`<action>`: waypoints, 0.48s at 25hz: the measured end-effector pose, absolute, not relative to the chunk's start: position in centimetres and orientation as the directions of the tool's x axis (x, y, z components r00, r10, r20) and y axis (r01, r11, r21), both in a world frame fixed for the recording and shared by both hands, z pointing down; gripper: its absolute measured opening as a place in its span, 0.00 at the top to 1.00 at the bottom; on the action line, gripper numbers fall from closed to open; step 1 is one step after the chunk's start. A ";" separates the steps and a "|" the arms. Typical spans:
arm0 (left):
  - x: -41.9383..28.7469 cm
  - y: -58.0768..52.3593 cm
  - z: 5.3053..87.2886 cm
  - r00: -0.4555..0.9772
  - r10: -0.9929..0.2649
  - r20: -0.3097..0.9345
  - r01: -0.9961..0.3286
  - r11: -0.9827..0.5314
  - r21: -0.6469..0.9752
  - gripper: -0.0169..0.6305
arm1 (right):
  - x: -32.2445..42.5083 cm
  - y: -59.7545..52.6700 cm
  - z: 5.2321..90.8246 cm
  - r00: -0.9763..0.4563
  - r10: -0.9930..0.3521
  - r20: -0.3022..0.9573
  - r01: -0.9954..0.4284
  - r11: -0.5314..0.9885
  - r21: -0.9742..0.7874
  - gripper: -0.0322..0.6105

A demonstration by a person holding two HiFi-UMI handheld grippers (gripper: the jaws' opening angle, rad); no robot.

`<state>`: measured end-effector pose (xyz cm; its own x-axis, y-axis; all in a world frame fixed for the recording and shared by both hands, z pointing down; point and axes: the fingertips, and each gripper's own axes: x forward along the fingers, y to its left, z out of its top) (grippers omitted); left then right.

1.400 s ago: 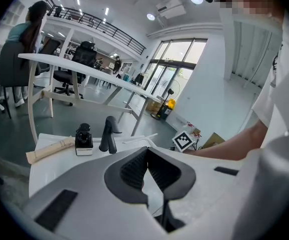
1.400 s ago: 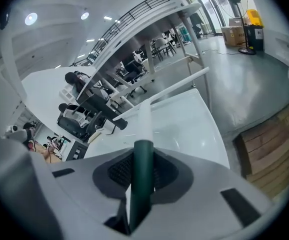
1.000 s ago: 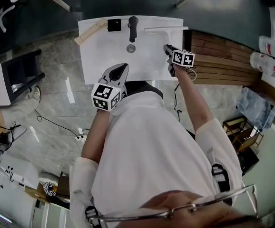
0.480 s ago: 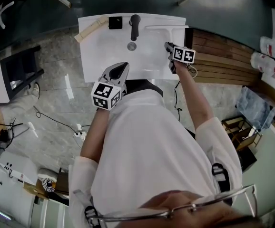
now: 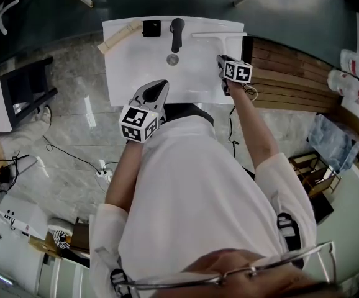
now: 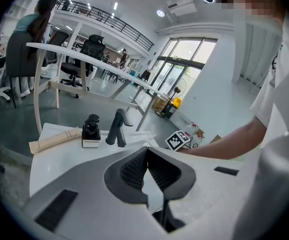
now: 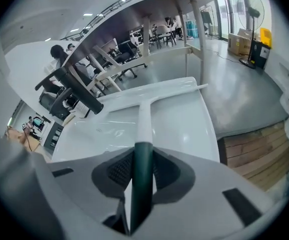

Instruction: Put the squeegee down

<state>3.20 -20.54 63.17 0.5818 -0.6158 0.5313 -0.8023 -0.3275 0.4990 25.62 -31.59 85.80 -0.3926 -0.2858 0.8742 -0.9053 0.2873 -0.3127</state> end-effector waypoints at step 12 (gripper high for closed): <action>4.1 -20.3 63.4 0.589 -0.612 0.529 -0.797 -0.331 0.505 0.97 | 26.1 -32.1 85.3 -0.363 -0.318 0.876 -0.901 0.359 -0.243 0.73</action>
